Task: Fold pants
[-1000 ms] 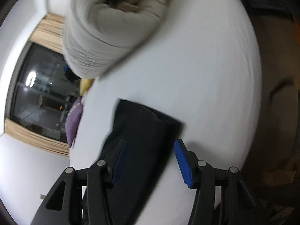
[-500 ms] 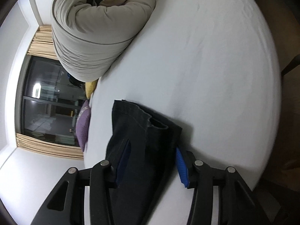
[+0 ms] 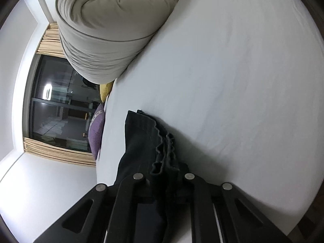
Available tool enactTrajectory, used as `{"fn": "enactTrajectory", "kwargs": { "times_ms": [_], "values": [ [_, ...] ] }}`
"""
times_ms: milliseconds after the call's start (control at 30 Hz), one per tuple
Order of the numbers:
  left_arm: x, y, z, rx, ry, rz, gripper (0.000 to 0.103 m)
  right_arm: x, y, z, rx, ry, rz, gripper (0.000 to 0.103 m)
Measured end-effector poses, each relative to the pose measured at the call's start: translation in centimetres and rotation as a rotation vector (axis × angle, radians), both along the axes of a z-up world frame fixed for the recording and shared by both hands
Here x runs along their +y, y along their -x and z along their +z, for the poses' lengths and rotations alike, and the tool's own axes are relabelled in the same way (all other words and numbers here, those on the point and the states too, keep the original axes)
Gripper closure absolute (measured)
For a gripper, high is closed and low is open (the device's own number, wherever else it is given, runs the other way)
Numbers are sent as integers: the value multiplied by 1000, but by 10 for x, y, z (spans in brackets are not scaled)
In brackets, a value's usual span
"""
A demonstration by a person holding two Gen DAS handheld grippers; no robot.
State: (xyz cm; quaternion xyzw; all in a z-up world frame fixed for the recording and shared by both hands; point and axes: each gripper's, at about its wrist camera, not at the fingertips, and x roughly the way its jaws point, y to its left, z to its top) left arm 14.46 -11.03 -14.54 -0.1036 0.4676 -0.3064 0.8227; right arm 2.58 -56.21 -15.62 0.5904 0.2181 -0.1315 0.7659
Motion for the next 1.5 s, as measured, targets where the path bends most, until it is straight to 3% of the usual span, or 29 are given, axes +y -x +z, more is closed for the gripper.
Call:
{"fn": "enactTrajectory", "kwargs": {
  "times_ms": [100,200,333,400,467,567,633,700,833,867,900,967,1000,1100,1233,1433,1467,1500],
  "values": [
    [0,0,0,0,0,0,83,13,-6,20,48,106,28,92],
    [0,0,0,0,0,0,83,46,-20,54,86,290,113,92],
    [-1,0,-1,2,5,1,83,137,-44,100,146,640,318,92],
    [-1,0,-1,2,7,3,83,207,-53,111,173,870,471,92],
    [-1,-1,-2,4,12,5,83,266,-58,105,192,1024,606,92],
    [0,-3,-3,18,28,8,83,318,-67,74,267,1152,728,93],
    [1,-5,-2,35,38,10,83,339,-75,50,370,1288,770,92],
    [3,-8,-1,55,44,14,83,353,-74,44,398,1402,771,92],
    [3,-11,4,103,52,42,79,354,-72,46,408,1417,762,92],
    [2,-10,7,120,75,46,63,355,-70,47,412,1433,755,92],
    [0,-9,11,135,114,40,35,358,-68,48,416,1454,745,92],
    [-9,-6,21,152,171,29,16,368,-65,51,425,1526,728,92],
    [-13,-6,25,167,195,19,13,378,-62,51,433,1596,722,92],
    [-27,-13,24,256,276,-8,12,397,-54,57,410,1702,712,91],
    [-46,-30,12,398,325,1,12,411,-47,60,379,1734,726,91],
    [-68,-51,13,445,319,-8,12,431,-31,71,328,1773,755,91],
    [-71,-54,14,447,308,-20,14,434,-29,72,318,1775,761,91],
    [-73,-55,16,445,297,-30,22,435,-28,73,308,1776,768,91]
  ]
}}
